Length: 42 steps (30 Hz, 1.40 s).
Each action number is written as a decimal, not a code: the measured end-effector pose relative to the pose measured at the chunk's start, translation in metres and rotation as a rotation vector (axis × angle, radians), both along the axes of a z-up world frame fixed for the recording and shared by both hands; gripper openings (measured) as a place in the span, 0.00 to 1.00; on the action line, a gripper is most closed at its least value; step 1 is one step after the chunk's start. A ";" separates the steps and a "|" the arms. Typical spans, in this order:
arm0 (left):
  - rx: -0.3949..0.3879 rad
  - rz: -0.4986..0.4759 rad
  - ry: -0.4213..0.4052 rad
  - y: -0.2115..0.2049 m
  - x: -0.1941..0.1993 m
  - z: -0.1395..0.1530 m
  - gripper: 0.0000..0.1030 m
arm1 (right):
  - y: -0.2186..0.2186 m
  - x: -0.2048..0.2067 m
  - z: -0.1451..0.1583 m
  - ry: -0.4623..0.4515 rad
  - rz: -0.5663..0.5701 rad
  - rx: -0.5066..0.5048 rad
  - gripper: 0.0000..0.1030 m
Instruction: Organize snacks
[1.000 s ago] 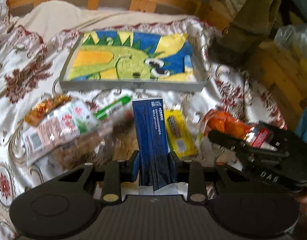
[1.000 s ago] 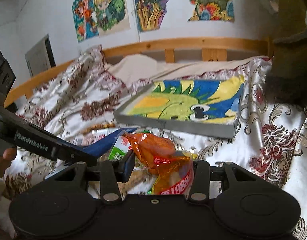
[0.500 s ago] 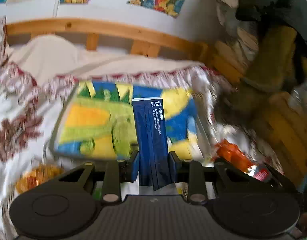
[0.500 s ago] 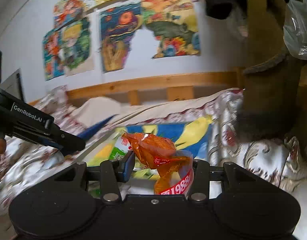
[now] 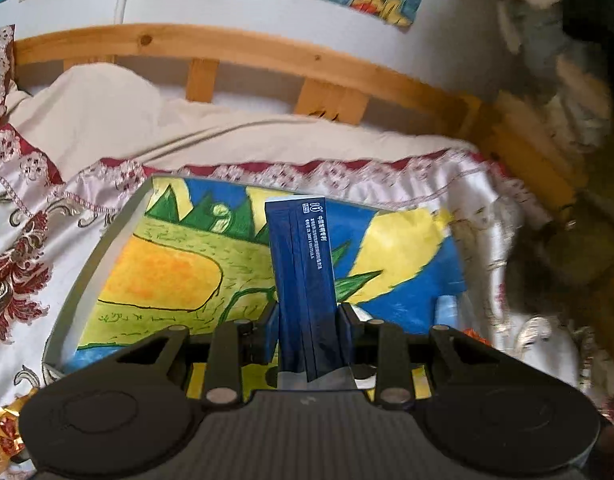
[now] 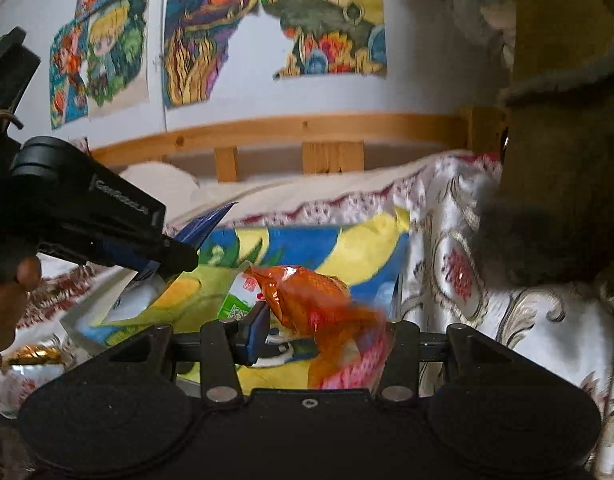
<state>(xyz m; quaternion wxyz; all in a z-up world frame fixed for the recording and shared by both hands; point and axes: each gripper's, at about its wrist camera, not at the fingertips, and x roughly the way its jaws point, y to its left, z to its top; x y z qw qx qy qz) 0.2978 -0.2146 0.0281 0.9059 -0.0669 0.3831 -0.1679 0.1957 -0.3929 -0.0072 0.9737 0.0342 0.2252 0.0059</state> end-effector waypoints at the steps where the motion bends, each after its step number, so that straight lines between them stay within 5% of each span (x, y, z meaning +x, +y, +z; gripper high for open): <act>1: 0.011 0.003 0.010 -0.003 0.003 -0.005 0.33 | -0.001 0.004 -0.004 0.011 0.004 0.008 0.45; 13: 0.084 0.015 0.086 -0.019 0.012 -0.041 0.36 | -0.001 0.014 -0.022 0.057 0.017 0.005 0.47; 16: 0.095 0.039 0.104 -0.016 0.011 -0.040 0.57 | 0.001 0.013 -0.019 0.054 0.019 -0.006 0.54; 22: 0.066 0.078 0.087 0.001 0.002 -0.021 0.69 | 0.004 0.003 -0.006 0.012 0.009 -0.027 0.67; 32: 0.055 0.096 -0.084 0.043 -0.045 0.028 0.86 | 0.020 -0.034 0.042 -0.112 -0.017 -0.026 0.89; 42: -0.012 0.134 -0.258 0.101 -0.111 0.066 0.97 | 0.048 -0.096 0.089 -0.243 -0.029 -0.031 0.99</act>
